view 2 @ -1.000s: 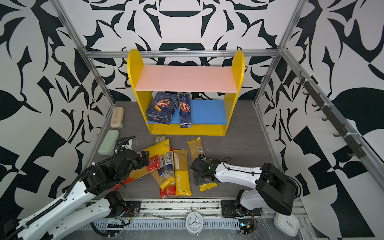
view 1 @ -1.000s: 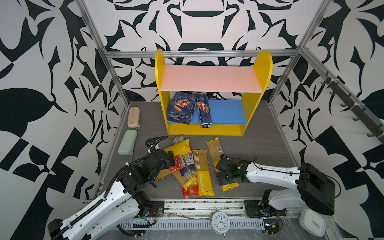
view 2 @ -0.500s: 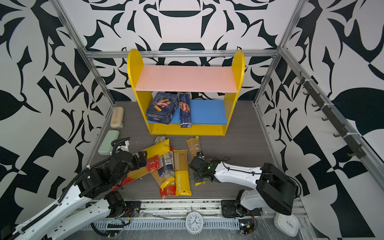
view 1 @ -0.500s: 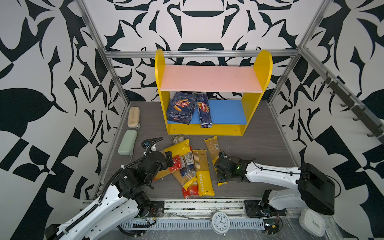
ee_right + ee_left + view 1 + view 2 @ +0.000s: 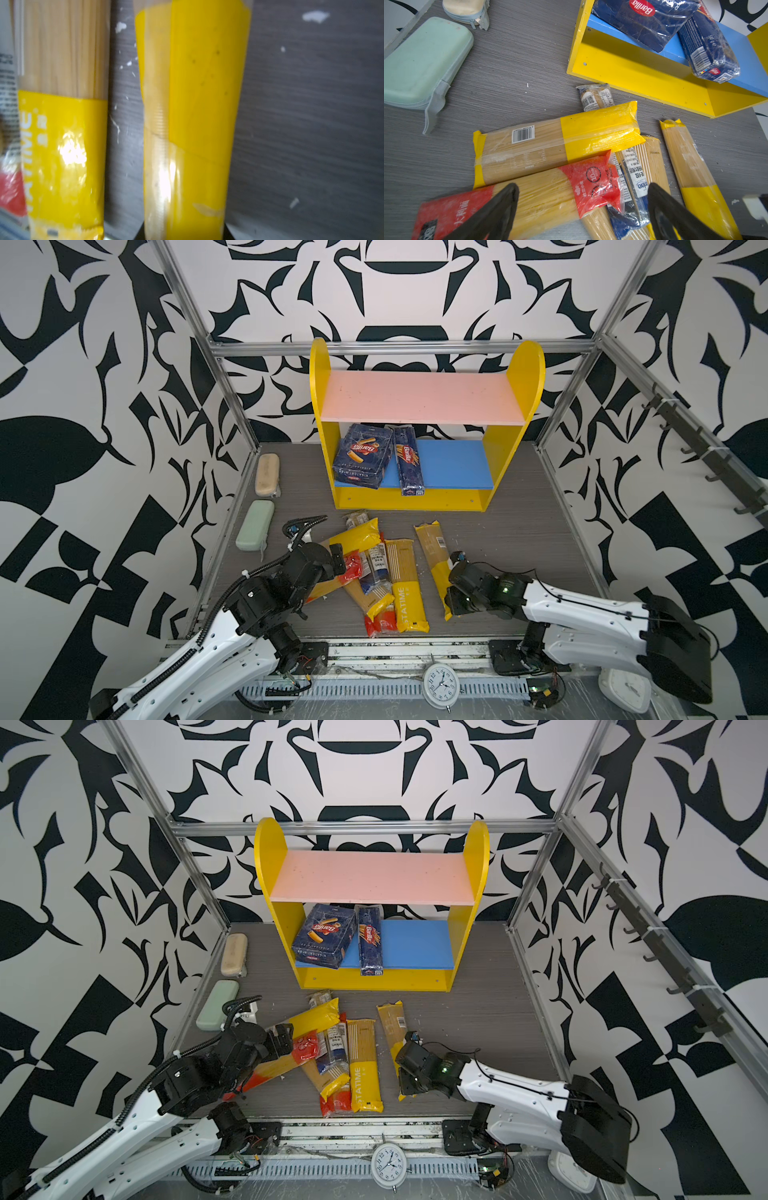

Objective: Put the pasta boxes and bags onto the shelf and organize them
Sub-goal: 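Grip the yellow-banded spaghetti bag nearest the right gripper, then lift the spaghetti bag with the right gripper onto the blue shelf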

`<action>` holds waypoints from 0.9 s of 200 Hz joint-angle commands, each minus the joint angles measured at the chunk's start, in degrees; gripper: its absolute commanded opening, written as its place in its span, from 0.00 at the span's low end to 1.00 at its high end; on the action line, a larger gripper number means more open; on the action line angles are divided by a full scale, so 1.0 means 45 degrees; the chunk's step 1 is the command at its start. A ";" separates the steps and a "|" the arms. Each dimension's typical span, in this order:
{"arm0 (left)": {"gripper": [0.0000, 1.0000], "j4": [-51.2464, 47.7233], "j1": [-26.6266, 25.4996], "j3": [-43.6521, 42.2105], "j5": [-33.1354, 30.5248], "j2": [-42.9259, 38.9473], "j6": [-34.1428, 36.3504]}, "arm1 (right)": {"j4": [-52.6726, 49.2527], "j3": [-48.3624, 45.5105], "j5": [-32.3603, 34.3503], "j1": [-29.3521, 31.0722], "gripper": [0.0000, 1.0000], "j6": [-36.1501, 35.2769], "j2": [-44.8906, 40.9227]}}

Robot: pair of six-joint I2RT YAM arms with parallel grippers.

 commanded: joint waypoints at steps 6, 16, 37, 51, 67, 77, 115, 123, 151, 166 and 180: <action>0.99 -0.0378 0.0038 0.0426 -0.0247 0.0224 -0.0194 | 0.0075 0.0152 0.0336 -0.0317 0.16 0.0116 -0.1965; 0.99 -0.0357 0.0038 0.0462 -0.0283 0.0322 -0.0214 | -0.0232 0.0171 0.0331 -0.0443 0.16 0.0091 -0.2474; 0.99 -0.0225 0.0041 0.0558 -0.0261 0.0566 -0.0214 | -0.0802 0.0252 0.0345 -0.0625 0.15 0.0068 -0.3369; 0.99 -0.0181 0.0041 0.0660 -0.0248 0.0749 -0.0214 | -0.1069 0.0305 0.0329 -0.0687 0.14 0.0049 -0.3905; 0.99 -0.0162 0.0038 0.0771 -0.0232 0.0913 -0.0214 | -0.1332 0.0440 0.0378 -0.0705 0.14 0.0039 -0.4484; 0.99 -0.0142 0.0048 0.0824 -0.0238 0.0989 -0.0204 | -0.1503 0.0555 0.0463 -0.0701 0.14 -0.0008 -0.4813; 0.99 -0.0091 0.0038 0.0975 -0.0323 0.1168 -0.0176 | -0.2448 0.1413 0.1050 -0.0705 0.15 -0.0415 -0.5441; 0.99 -0.0068 0.0043 0.0972 -0.0332 0.1168 -0.0165 | -0.2551 0.1638 0.1189 -0.0701 0.14 -0.0531 -0.5461; 0.99 0.0009 0.0038 0.0935 -0.0366 0.1223 -0.0155 | -0.2718 0.2501 0.1717 -0.0721 0.15 -0.0988 -0.5217; 0.99 0.0051 0.0043 0.0876 -0.0349 0.1247 -0.0155 | -0.2768 0.3080 0.1985 -0.0746 0.15 -0.1279 -0.4922; 0.99 0.0052 0.0038 0.0866 -0.0351 0.1266 -0.0150 | -0.2771 0.3598 0.2137 -0.0779 0.15 -0.1592 -0.4611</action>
